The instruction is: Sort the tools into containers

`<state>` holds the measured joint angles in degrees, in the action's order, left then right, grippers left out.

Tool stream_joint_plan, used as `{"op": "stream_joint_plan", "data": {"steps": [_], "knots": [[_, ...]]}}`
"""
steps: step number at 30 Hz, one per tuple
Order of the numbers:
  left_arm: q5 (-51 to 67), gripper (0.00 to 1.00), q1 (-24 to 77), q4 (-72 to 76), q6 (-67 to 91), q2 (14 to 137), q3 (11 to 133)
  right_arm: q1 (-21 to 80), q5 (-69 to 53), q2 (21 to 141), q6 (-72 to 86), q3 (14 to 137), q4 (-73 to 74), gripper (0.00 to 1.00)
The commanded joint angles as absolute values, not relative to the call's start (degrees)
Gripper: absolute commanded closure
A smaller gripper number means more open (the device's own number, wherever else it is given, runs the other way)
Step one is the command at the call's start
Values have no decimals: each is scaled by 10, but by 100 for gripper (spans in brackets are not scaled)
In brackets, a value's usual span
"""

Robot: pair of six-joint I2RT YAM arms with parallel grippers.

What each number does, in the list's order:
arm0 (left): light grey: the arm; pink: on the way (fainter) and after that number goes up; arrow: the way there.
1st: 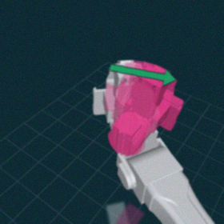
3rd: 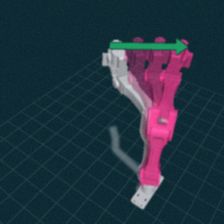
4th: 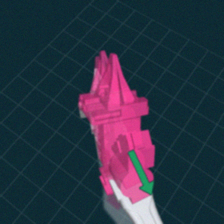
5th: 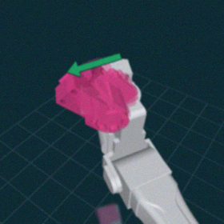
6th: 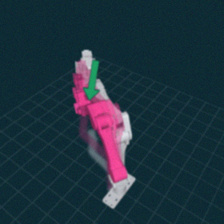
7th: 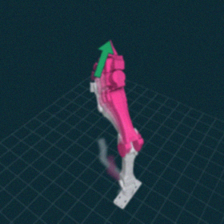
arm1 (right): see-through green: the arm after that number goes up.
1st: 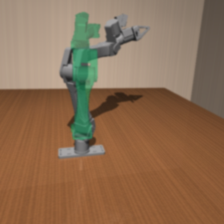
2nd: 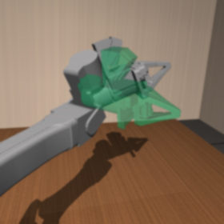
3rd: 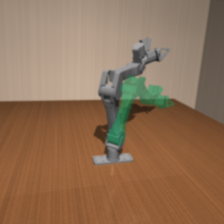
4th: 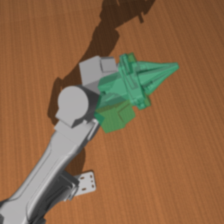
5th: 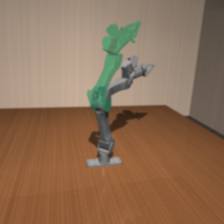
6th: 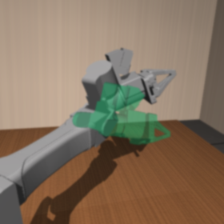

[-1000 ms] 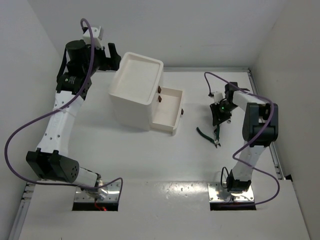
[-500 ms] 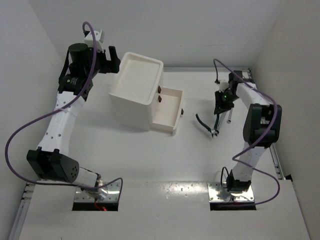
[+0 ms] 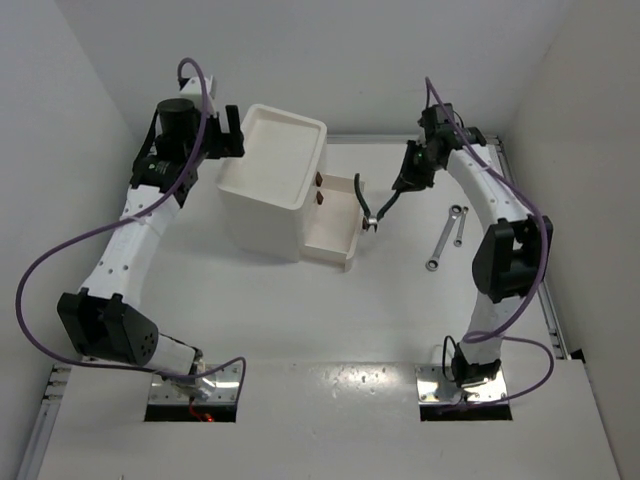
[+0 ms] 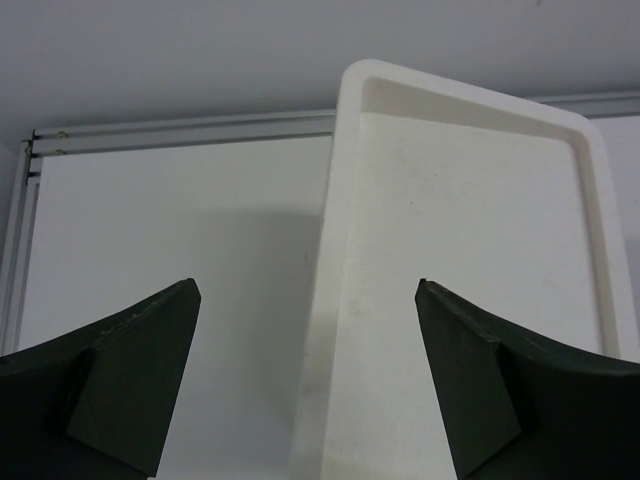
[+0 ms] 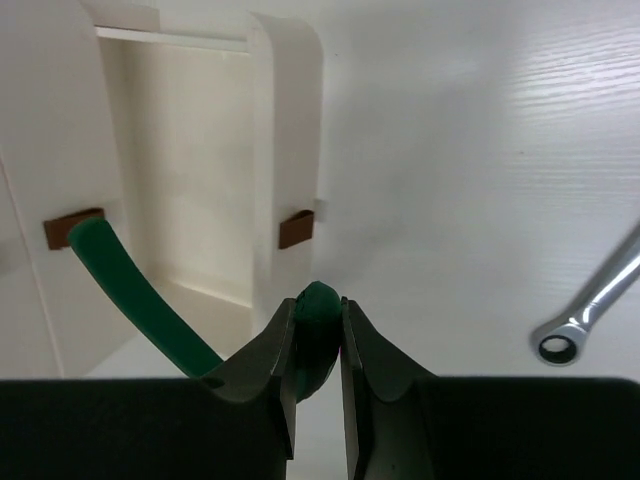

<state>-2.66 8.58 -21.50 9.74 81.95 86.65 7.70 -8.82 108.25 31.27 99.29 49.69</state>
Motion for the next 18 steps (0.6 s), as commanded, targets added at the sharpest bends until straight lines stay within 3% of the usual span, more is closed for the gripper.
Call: {"op": "stream_joint_plan", "data": {"steps": [1,14,17,18], "knots": [[-20,5,97,-209,102,820,875,95,-81,1112,402,1050,497,100],[-9,16,97,-259,74,904,920,145,-61,1187,472,1117,508,100],[-9,26,91,-281,74,922,938,152,-38,1199,478,1138,513,100],[-9,34,91,-281,74,931,938,160,-38,1199,483,1144,513,100]]}}
